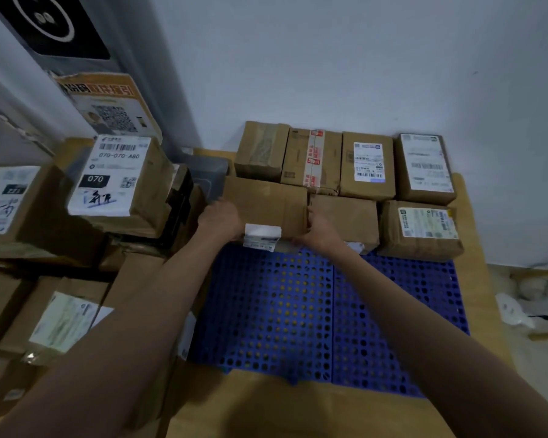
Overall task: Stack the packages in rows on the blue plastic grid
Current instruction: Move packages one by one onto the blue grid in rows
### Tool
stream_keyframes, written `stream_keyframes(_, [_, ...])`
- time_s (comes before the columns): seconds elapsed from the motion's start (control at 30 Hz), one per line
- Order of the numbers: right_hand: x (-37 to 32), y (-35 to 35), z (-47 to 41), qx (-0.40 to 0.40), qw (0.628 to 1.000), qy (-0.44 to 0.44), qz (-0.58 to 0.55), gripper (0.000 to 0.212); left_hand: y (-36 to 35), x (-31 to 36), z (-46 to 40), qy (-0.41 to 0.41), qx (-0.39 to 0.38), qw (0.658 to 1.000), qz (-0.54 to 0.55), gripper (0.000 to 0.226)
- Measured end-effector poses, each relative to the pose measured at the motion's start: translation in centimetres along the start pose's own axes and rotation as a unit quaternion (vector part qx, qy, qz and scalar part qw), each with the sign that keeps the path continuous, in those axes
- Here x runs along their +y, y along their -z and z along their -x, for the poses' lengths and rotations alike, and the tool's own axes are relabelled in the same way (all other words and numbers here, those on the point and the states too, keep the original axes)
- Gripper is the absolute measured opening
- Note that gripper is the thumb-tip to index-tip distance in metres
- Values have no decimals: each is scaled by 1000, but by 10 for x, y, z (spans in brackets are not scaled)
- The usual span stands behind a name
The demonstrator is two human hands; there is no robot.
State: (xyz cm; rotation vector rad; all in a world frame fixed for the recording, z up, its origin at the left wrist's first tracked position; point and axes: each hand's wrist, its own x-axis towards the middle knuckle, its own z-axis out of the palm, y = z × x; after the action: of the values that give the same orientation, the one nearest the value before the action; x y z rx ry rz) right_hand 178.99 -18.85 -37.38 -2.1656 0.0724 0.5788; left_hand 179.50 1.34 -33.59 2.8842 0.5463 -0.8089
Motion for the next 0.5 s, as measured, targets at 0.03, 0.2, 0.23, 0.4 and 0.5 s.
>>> stream_keyframes(0.03, [3,0,-5,2,1000,-7,17,75,-3,3,-5,-5,-10,1000,5,86])
stream_keyframes(0.2, [5,-6,-18,23,996,-16,83,89,-20,10,-19,-5,-62,998,33,102])
stream_keyframes(0.23, [5,-7,-19,28,996,-14,87,89,-21,9,-20,-3,-59,997,48,105])
stream_keyframes(0.4, [5,-10,-14,52,992,-9,113,84,-22,2,-19,-11,-53,995,86,115])
stream_keyframes(0.5, [7,-6,-3,53,990,-8,127,86,-18,1,-8,-19,-36,996,78,118])
